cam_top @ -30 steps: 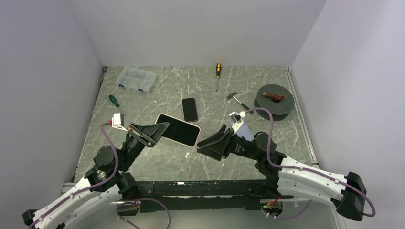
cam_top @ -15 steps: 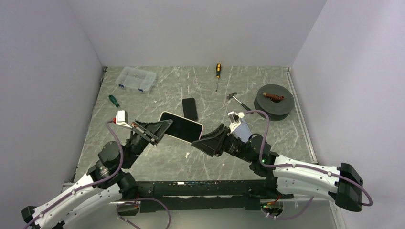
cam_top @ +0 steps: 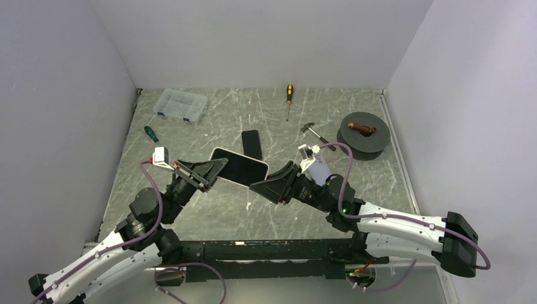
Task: Take the phone out of the phone case
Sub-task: Remove the phone case from the phone.
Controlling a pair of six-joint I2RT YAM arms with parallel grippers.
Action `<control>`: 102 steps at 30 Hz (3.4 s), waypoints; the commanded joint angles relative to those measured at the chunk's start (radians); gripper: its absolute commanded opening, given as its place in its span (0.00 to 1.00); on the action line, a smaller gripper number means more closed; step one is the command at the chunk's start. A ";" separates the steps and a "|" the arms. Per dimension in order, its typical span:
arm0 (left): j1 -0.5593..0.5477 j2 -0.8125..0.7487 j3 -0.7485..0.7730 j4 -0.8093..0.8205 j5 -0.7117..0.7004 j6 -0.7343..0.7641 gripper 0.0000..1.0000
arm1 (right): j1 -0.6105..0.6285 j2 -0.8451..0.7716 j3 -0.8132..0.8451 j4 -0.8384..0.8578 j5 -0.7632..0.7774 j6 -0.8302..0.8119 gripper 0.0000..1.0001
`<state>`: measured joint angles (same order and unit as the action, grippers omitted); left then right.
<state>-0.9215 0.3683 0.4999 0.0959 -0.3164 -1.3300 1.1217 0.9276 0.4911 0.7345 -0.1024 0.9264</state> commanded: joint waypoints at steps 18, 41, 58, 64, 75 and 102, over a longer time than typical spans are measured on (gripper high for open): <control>0.002 -0.028 0.043 0.074 -0.045 -0.047 0.00 | 0.004 0.029 0.058 0.071 -0.079 0.021 0.22; 0.002 -0.003 0.078 -0.183 0.123 -0.120 0.00 | 0.150 0.034 0.227 -0.054 -0.064 -0.726 0.00; 0.002 0.021 0.097 -0.322 0.180 -0.138 0.00 | 0.159 0.015 0.252 -0.080 -0.153 -0.847 0.00; 0.002 0.055 0.104 -0.308 0.226 -0.118 0.00 | 0.159 0.005 0.238 -0.029 -0.149 -0.881 0.00; 0.002 0.116 0.129 -0.221 0.349 -0.048 0.00 | 0.159 -0.014 0.252 0.009 -0.142 -0.974 0.00; 0.002 0.069 0.119 -0.169 0.362 -0.008 0.00 | 0.159 -0.136 0.333 -0.383 -0.185 -1.042 0.28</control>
<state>-0.9001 0.4511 0.6456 0.1242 -0.0067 -1.4242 1.2930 0.8104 0.7227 0.3496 -0.2996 -0.1253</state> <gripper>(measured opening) 0.178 0.284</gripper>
